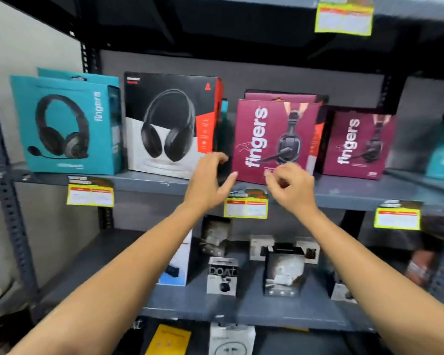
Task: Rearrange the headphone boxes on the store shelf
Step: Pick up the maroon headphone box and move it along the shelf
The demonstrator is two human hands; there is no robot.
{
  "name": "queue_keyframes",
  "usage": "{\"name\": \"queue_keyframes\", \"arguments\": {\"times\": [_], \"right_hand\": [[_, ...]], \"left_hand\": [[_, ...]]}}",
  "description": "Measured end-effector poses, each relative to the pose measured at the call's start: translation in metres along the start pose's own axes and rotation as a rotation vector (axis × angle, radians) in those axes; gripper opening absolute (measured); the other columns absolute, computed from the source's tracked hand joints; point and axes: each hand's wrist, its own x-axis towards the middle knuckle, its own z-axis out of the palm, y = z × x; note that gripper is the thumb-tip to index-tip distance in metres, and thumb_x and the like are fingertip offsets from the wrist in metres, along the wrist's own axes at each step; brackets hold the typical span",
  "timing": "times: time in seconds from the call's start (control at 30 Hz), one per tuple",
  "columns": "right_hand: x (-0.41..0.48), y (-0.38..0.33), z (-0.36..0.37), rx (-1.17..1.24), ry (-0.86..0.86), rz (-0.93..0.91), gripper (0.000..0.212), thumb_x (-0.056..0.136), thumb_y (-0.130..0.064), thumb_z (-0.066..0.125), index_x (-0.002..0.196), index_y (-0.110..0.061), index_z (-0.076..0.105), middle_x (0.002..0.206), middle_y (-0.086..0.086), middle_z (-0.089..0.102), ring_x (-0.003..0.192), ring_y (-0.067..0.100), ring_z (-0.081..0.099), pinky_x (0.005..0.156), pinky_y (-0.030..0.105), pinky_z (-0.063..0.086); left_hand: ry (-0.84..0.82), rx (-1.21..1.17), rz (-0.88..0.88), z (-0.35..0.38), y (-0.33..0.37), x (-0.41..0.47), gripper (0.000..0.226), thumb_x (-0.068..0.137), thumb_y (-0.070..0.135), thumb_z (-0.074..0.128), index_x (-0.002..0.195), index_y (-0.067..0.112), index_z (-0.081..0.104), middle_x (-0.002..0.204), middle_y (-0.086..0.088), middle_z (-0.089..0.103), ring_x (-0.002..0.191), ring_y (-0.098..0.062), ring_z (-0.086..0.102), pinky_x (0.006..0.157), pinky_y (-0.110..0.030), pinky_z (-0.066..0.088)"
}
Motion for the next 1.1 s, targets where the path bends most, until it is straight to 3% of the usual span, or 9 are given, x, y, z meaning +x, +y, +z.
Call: {"name": "queue_keyframes", "arguments": {"times": [0.07, 0.13, 0.27, 0.33, 0.43, 0.67, 0.83, 0.97, 1.1], "right_hand": [[0.016, 0.023, -0.022, 0.043, 0.140, 0.134, 0.031, 0.083, -0.024, 0.068, 0.064, -0.005, 0.053, 0.066, 0.010, 0.055, 0.065, 0.017, 0.045, 0.061, 0.020, 0.035], [0.027, 0.047, -0.031, 0.094, 0.182, 0.334, 0.041, 0.078, -0.038, 0.072, 0.088, -0.003, 0.053, 0.089, 0.013, 0.056, 0.079, 0.020, 0.050, 0.069, 0.029, 0.045], [0.029, 0.072, -0.030, 0.323, -0.217, 0.687, 0.110, 0.059, -0.070, 0.074, 0.142, -0.015, 0.027, 0.142, 0.010, 0.042, 0.126, 0.024, 0.047, 0.104, 0.041, 0.044], [0.025, 0.076, -0.028, 0.345, -0.387, 0.707, 0.118, 0.057, -0.071, 0.074, 0.149, -0.026, 0.017, 0.152, 0.006, 0.037, 0.135, 0.025, 0.041, 0.111, 0.046, 0.037], [0.021, 0.082, -0.026, 0.416, -0.396, 0.704, 0.102, 0.063, -0.062, 0.076, 0.147, -0.029, 0.026, 0.146, 0.000, 0.047, 0.128, 0.021, 0.049, 0.108, 0.046, 0.041], [0.028, 0.080, -0.033, 0.651, -0.193, 0.742, 0.077, 0.088, -0.049, 0.058, 0.152, -0.024, 0.022, 0.154, -0.001, 0.033, 0.135, 0.012, 0.035, 0.116, 0.043, 0.029], [0.029, 0.083, -0.032, 0.673, -0.184, 0.729, 0.074, 0.090, -0.045, 0.056, 0.152, -0.022, 0.021, 0.156, -0.002, 0.031, 0.135, 0.008, 0.032, 0.116, 0.039, 0.027], [0.030, 0.078, -0.039, 0.720, -0.215, 0.761, 0.069, 0.091, -0.040, 0.056, 0.150, -0.021, 0.027, 0.143, -0.013, 0.039, 0.128, 0.008, 0.042, 0.103, 0.026, 0.041], [0.026, 0.089, -0.061, 0.670, -0.215, 0.795, 0.061, 0.093, -0.028, 0.054, 0.150, -0.024, 0.032, 0.145, -0.003, 0.049, 0.126, 0.014, 0.052, 0.103, 0.034, 0.046]], "left_hand": [[0.001, -0.092, -0.059, 0.024, 0.023, 0.023, 0.053, 0.085, 0.029, 0.067, 0.126, 0.002, 0.049, 0.121, -0.012, 0.054, 0.111, -0.023, 0.053, 0.097, -0.040, 0.046], [0.055, -0.146, -0.177, 0.042, 0.037, 0.038, 0.072, 0.085, 0.031, 0.068, 0.140, 0.001, 0.035, 0.138, -0.014, 0.043, 0.127, -0.022, 0.043, 0.109, -0.033, 0.036], [0.071, -0.221, -0.435, 0.059, 0.031, 0.046, 0.092, 0.084, 0.036, 0.069, 0.151, 0.000, 0.016, 0.154, -0.016, 0.030, 0.142, -0.027, 0.031, 0.116, -0.039, 0.028], [0.000, -0.233, -0.502, 0.062, 0.022, 0.044, 0.094, 0.083, 0.034, 0.072, 0.150, 0.002, 0.015, 0.151, -0.014, 0.039, 0.138, -0.027, 0.039, 0.111, -0.036, 0.034], [-0.027, -0.200, -0.473, 0.061, 0.012, 0.040, 0.080, 0.080, 0.036, 0.071, 0.144, 0.009, 0.033, 0.131, -0.005, 0.059, 0.119, -0.023, 0.057, 0.096, -0.029, 0.044], [0.296, -0.216, -0.231, 0.066, 0.027, 0.034, 0.072, 0.079, 0.051, 0.065, 0.137, 0.012, 0.050, 0.106, -0.001, 0.052, 0.085, 0.014, 0.049, 0.072, 0.000, 0.036], [0.294, -0.196, -0.227, 0.063, 0.027, 0.034, 0.075, 0.077, 0.054, 0.061, 0.137, 0.010, 0.051, 0.102, -0.006, 0.055, 0.079, 0.011, 0.046, 0.071, -0.001, 0.035], [0.267, -0.122, -0.206, 0.061, 0.029, 0.029, 0.075, 0.078, 0.053, 0.064, 0.140, 0.014, 0.048, 0.104, -0.004, 0.056, 0.080, 0.005, 0.048, 0.073, -0.003, 0.036], [0.200, 0.035, -0.208, 0.073, 0.052, 0.021, 0.072, 0.081, 0.048, 0.068, 0.143, 0.021, 0.043, 0.119, 0.002, 0.061, 0.104, -0.010, 0.058, 0.079, -0.021, 0.043]]}}
